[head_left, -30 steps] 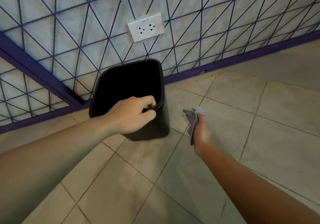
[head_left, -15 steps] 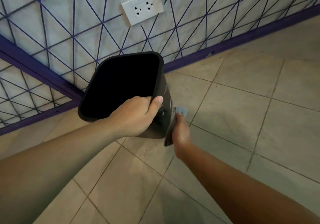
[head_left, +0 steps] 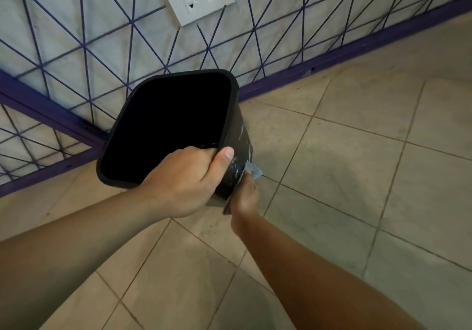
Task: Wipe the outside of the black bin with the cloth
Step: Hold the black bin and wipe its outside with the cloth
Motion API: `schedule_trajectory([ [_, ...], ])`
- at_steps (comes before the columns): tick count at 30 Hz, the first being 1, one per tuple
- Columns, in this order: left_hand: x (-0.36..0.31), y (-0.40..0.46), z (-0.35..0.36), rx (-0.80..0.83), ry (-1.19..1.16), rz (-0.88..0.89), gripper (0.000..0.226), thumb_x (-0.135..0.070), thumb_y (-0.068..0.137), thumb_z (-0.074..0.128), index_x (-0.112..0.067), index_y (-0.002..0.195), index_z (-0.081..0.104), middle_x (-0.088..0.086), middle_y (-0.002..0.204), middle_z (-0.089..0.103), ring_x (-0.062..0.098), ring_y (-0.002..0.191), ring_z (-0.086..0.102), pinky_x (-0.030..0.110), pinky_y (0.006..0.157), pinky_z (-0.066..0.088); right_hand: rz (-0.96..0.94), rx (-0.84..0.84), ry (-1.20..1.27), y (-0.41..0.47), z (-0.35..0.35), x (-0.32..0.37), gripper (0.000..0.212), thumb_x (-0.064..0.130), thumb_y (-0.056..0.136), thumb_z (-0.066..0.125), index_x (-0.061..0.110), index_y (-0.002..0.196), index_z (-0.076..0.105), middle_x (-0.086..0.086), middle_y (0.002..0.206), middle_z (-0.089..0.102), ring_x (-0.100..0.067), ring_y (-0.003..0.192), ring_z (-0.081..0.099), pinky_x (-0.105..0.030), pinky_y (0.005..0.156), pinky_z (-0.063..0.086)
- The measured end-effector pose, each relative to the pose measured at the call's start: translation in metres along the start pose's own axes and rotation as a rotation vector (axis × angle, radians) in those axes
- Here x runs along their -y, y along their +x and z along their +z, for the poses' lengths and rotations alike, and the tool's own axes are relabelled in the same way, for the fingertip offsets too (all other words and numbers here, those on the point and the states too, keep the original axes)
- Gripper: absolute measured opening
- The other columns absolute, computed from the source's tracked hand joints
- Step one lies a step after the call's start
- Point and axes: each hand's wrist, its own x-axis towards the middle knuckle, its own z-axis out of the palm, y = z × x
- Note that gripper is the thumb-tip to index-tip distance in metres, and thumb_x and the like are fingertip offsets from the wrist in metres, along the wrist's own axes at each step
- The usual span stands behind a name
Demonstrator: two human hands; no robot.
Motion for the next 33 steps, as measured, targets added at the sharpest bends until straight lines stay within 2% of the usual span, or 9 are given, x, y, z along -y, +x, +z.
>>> schedule_trajectory([
  [3,0.001,-0.001,-0.001,-0.011,-0.004,0.017,0.055,-0.05,0.103,0.025,-0.024,0.057,0.043,-0.002,0.048,0.045,0.014,0.044,0.047,0.033,0.048,0.034,-0.104,0.063,-0.036,-0.016,0.003,-0.007,0.061,0.044,0.116,0.035,0.012,0.168,0.039,-0.018,0.17,0.044,-0.039,0.159,0.043,-0.063,0.131,0.037],
  [7,0.001,0.0,-0.001,-0.033,0.02,0.025,0.057,-0.053,0.1,0.022,-0.02,0.059,0.046,0.002,0.048,0.045,0.015,0.044,0.048,0.038,0.048,0.037,-0.159,0.068,-0.078,-0.019,-0.01,-0.019,0.057,0.04,0.118,0.032,0.009,0.166,0.038,-0.019,0.164,0.047,-0.034,0.153,0.048,-0.052,0.13,0.04],
  [13,0.005,0.0,0.0,-0.042,0.022,0.042,0.057,-0.054,0.1,0.022,-0.023,0.058,0.044,0.001,0.047,0.045,0.016,0.046,0.05,0.032,0.047,0.033,-0.162,0.055,-0.06,-0.016,0.001,-0.023,0.068,0.048,0.111,0.031,0.004,0.16,0.048,-0.029,0.162,0.051,-0.045,0.155,0.046,-0.065,0.129,0.038],
  [15,0.004,-0.001,0.001,-0.046,0.029,0.047,0.057,-0.054,0.1,0.021,-0.024,0.058,0.044,-0.001,0.046,0.043,0.014,0.046,0.05,0.029,0.047,0.031,-0.162,0.044,-0.047,-0.011,-0.003,-0.027,0.061,0.038,0.118,0.029,-0.001,0.162,0.044,-0.03,0.16,0.052,-0.046,0.152,0.05,-0.063,0.127,0.041],
  [18,0.004,-0.001,0.001,-0.041,0.01,0.035,0.057,-0.056,0.099,0.02,-0.023,0.058,0.043,0.001,0.047,0.044,0.016,0.046,0.049,0.03,0.047,0.033,-0.098,0.029,0.001,-0.001,0.0,-0.018,0.06,0.043,0.118,0.029,0.01,0.167,0.039,-0.015,0.159,0.05,-0.028,0.151,0.045,-0.052,0.126,0.04],
  [22,0.005,-0.001,0.0,-0.044,0.012,0.053,0.056,-0.053,0.103,0.023,-0.024,0.059,0.044,0.0,0.047,0.045,0.014,0.047,0.051,0.03,0.047,0.034,-0.146,0.055,-0.045,-0.008,-0.003,-0.027,0.059,0.041,0.118,0.03,0.006,0.165,0.041,-0.025,0.162,0.05,-0.042,0.153,0.049,-0.061,0.128,0.042],
  [28,0.006,-0.001,0.0,-0.029,-0.007,0.047,0.059,-0.056,0.101,0.021,-0.022,0.059,0.045,-0.001,0.047,0.043,0.014,0.047,0.048,0.03,0.048,0.032,-0.097,0.066,-0.036,-0.005,-0.003,-0.02,0.063,0.046,0.117,0.032,0.016,0.172,0.031,-0.01,0.17,0.04,-0.03,0.155,0.045,-0.047,0.127,0.04],
  [30,0.006,-0.001,0.0,-0.028,-0.001,0.047,0.059,-0.056,0.101,0.02,-0.022,0.06,0.046,-0.001,0.047,0.044,0.016,0.048,0.05,0.03,0.048,0.034,-0.131,0.08,-0.059,-0.011,-0.006,-0.026,0.062,0.045,0.117,0.032,0.015,0.171,0.03,-0.012,0.168,0.041,-0.028,0.154,0.046,-0.038,0.117,0.042],
  [33,0.004,-0.002,0.001,-0.043,0.013,0.056,0.057,-0.054,0.102,0.021,-0.025,0.059,0.045,-0.002,0.047,0.043,0.013,0.049,0.051,0.027,0.048,0.031,-0.128,0.019,-0.098,0.001,-0.009,-0.017,0.063,0.046,0.118,0.028,0.012,0.172,0.029,-0.016,0.171,0.037,-0.03,0.155,0.043,-0.043,0.123,0.041],
])
